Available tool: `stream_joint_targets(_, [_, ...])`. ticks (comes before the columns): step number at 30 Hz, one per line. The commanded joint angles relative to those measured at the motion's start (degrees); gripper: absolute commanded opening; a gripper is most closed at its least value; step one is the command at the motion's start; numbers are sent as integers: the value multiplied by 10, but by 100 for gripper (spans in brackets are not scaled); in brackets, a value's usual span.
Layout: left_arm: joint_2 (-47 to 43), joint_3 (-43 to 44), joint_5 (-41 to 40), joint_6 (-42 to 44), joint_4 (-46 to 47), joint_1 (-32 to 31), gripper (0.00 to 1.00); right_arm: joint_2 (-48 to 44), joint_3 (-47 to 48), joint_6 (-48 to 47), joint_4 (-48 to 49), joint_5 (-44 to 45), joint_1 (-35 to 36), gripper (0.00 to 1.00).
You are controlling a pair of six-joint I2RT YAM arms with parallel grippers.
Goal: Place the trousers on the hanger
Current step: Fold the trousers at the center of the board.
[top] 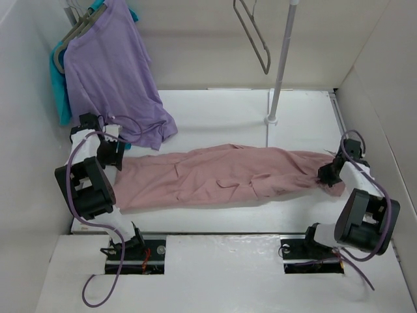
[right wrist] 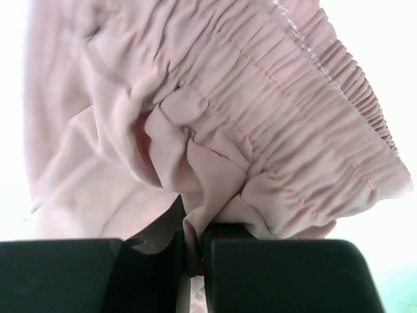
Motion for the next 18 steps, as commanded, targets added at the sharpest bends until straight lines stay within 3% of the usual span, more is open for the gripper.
stream_joint_targets(1, [-22, 7, 14, 19, -45, 4, 62, -44, 79, -37, 3, 99, 1, 0])
stream_joint_targets(6, [-22, 1, 24, 19, -45, -3, 62, -88, 141, -84, -29, 140, 1, 0])
stream_joint_targets(10, [-16, -21, 37, 6, -39, -62, 62, -120, 196, -109, -59, 202, 23, 0])
stream_joint_targets(14, [-8, -36, 54, -12, -23, -113, 62, -139, 265, -115, -97, 347, 118, 0])
stream_joint_targets(18, [18, -46, 82, -17, -23, -157, 63, -133, 326, -120, -142, 484, 266, 0])
